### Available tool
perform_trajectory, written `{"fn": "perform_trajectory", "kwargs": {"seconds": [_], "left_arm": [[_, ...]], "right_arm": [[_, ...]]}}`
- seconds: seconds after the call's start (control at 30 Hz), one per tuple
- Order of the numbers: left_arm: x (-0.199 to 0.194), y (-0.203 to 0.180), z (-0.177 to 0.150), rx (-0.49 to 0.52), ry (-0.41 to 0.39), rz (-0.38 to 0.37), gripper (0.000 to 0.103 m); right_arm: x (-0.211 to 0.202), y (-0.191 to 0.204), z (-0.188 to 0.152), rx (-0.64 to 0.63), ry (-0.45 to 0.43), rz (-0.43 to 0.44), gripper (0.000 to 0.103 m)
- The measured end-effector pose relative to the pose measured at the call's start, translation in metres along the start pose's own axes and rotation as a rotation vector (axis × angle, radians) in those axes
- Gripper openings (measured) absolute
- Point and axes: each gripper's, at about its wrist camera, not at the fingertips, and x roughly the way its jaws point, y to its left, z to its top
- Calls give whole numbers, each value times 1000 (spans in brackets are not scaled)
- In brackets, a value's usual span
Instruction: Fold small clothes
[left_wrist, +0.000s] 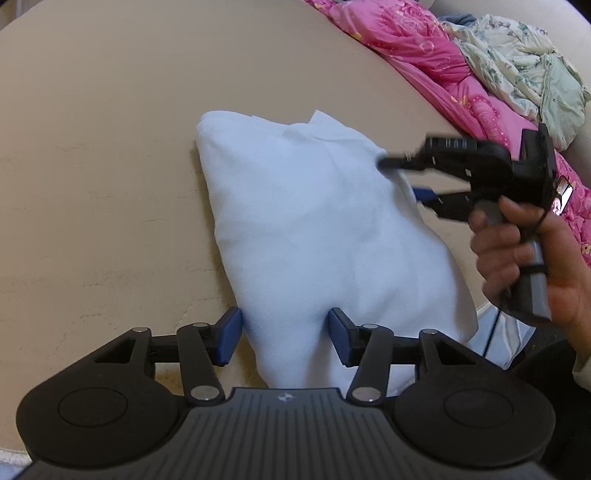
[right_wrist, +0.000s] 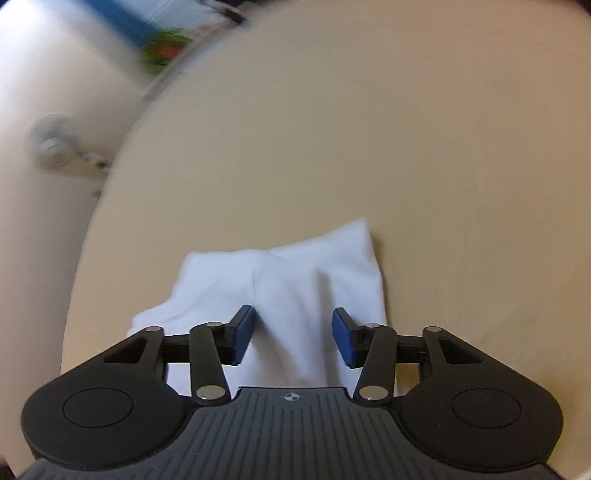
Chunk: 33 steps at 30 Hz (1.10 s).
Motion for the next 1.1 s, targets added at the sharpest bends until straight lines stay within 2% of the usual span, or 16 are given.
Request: {"fn": "perform_trajectory", "kwargs": {"seconds": [0.03, 0.1, 0.2, 0.27, 0.33, 0.37, 0.43, 0.5, 0.57, 0.63, 0.7, 0.77, 0.8, 0.87, 0.97, 1.1], "left_arm": [[3, -2, 2, 3, 3, 0, 59], [6, -1, 3, 4, 9, -3, 61], [12, 0, 5, 1, 21, -1, 68], [15, -1, 4, 8, 30, 2, 69], [18, -2, 3, 22, 36, 14, 72], [18, -2, 3, 25, 36, 18, 73], [16, -2, 3, 22, 37, 17, 73], [13, 0, 2, 15, 36, 10, 73], [9, 0, 1, 17, 27, 8, 73], [5, -2, 0, 25, 15, 10, 72], [3, -5, -1, 31, 9, 13, 72], [1, -5, -3, 35, 5, 17, 72], [2, -7, -3, 36, 6, 14, 72], [0, -8, -4, 43, 0, 21, 72], [-1, -7, -5, 41, -1, 22, 72], [1, -8, -6, 42, 0, 29, 72]], "right_arm": [[3, -1, 3, 8, -7, 40, 47], [8, 4, 5, -38, -16, 19, 14], [-12, 3, 8, -7, -131, 77, 10], [-17, 4, 9, -48, -178, 41, 10], [7, -2, 8, -99, -87, -134, 12], [14, -4, 8, -113, -61, -173, 19], [2, -3, 10, -103, -109, -165, 24], [-25, 7, 8, -143, -213, -181, 29], [-49, 17, 1, -210, -262, -124, 30], [-63, 24, -8, -313, -205, -18, 30], [-64, 27, -26, -441, -66, 38, 32], [-53, 25, -45, -576, 66, -60, 32], [-44, 16, -57, -633, 131, -144, 38], [-47, 3, -64, -632, 125, -183, 48], [-60, -18, -60, -557, 133, -133, 46], [-55, -8, -68, -561, 126, -139, 47]]}}
